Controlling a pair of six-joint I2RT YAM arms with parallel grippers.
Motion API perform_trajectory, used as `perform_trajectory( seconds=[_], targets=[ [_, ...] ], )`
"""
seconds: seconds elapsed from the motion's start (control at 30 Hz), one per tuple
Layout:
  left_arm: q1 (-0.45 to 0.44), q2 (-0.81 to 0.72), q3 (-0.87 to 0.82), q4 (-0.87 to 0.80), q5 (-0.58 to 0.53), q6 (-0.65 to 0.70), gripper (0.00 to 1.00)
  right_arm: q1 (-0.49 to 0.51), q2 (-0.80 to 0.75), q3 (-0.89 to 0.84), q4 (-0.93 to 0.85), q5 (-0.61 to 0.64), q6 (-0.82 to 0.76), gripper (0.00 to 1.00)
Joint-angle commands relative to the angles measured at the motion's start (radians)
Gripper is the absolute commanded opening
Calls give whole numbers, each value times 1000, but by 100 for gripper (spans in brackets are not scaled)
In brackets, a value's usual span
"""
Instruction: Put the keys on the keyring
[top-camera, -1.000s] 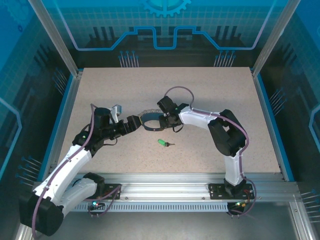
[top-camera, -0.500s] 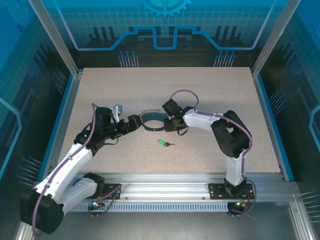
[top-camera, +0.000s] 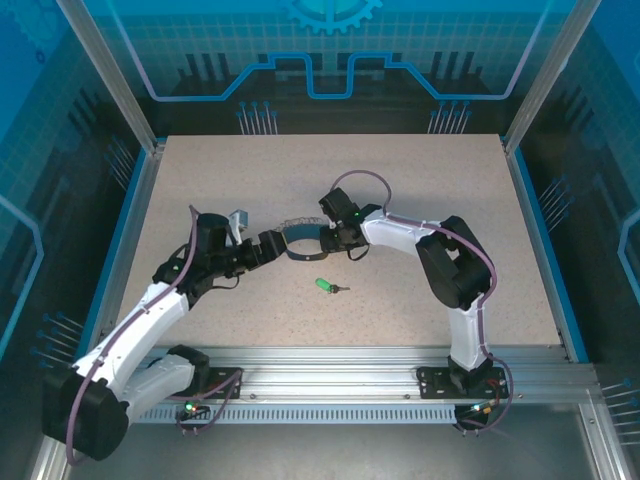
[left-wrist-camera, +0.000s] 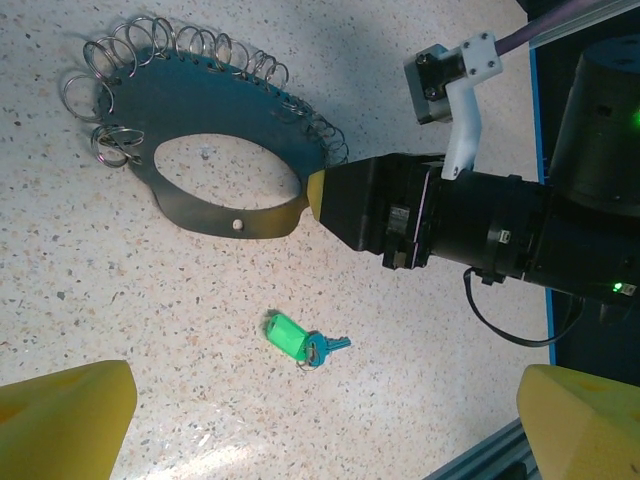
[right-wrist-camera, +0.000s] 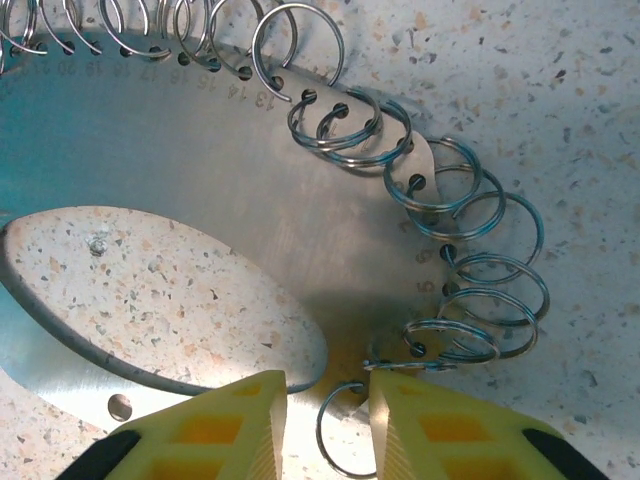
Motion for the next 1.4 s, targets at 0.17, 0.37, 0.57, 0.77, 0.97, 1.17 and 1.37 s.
perform_trajectory(
  seconds=[0.17,0.37,0.57,0.77,0.97,1.17,1.37],
  targets=[
    [-39,33,25,46,-33,-45,99,-41,-4,-33,20,-49,-52,29],
    [-57,55,36,66,-67,-42,99,-55,-63,-59,8,-87,-122,35],
    [-60,47,37,58,-123,-24,99,-60,-152,-84,-15,-122,-183,38],
    [-60,45,71,29,-172,0,99,-54,-158,-66,-66,-106,-277,38],
    [-60,92,128,-6,-171,24,99,-44,-158,-78,-85,-61,-361,40],
    [-60,102,130,-5,-160,27,99,-7,-128,-63,-85,-56,-437,42],
    [-61,91,128,-12,-154,28,99,24,-75,-19,-110,-2,-490,41]
  ],
)
